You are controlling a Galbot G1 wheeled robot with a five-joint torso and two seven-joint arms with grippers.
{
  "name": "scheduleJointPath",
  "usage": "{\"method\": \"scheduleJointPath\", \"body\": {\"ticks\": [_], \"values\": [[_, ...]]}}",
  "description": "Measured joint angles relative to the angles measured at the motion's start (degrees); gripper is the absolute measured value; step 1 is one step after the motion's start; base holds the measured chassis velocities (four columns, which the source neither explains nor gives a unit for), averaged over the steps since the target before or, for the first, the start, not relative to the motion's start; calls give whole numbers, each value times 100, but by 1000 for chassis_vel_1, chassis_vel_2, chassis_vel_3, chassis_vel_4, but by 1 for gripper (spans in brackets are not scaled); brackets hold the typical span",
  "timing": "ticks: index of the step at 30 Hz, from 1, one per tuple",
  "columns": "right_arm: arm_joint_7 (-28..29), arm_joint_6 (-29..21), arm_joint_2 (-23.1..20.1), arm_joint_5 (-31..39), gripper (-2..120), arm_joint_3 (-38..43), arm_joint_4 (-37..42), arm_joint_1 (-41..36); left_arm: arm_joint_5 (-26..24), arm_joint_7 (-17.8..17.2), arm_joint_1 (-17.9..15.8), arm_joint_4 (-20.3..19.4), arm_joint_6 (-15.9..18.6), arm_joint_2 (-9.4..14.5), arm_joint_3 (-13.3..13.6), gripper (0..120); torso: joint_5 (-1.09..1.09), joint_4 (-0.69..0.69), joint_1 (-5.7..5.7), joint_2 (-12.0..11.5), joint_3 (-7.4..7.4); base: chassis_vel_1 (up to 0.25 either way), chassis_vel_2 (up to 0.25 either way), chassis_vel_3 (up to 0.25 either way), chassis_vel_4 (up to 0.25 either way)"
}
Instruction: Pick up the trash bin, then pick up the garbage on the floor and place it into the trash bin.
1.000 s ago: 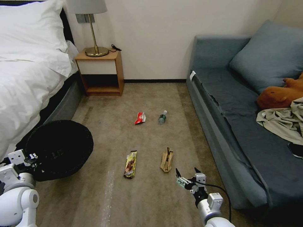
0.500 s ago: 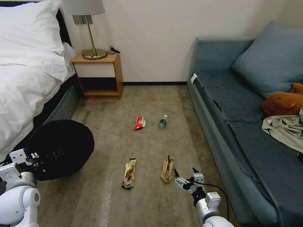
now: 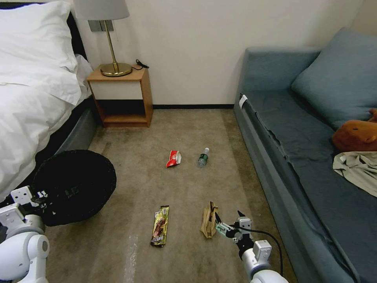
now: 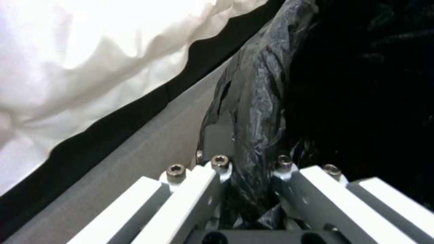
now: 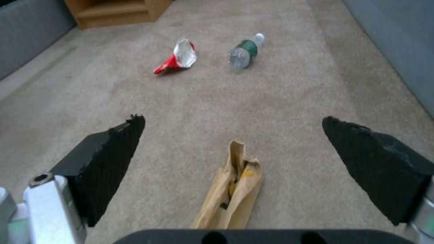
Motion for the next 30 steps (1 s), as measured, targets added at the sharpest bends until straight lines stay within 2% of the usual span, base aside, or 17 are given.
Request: {"method": "scheduleJointPath", "body": {"ticks": [21,24,26,30], "values": [[-74,-147,-1,-85,100,-194,-320,204,1,31,-67,99,-27,45,9,2,0,0,0,0,0,-70,73,72,-70],[-71,-217,-28,-77,100,-213,-353,246,4,30,-109,114,-17,56,53,2,0,0,0,0,0,-21,16,8,-13],[-69,-391,-137,-78,100,-212,-370,281,26,16,-254,167,-1,108,230,2,1,1,0,0,0,0,0,0,0],[-74,-602,-282,-63,100,-192,-314,299,47,28,-357,215,12,171,375,2,0,-2,0,0,-1,0,0,0,0]]}}
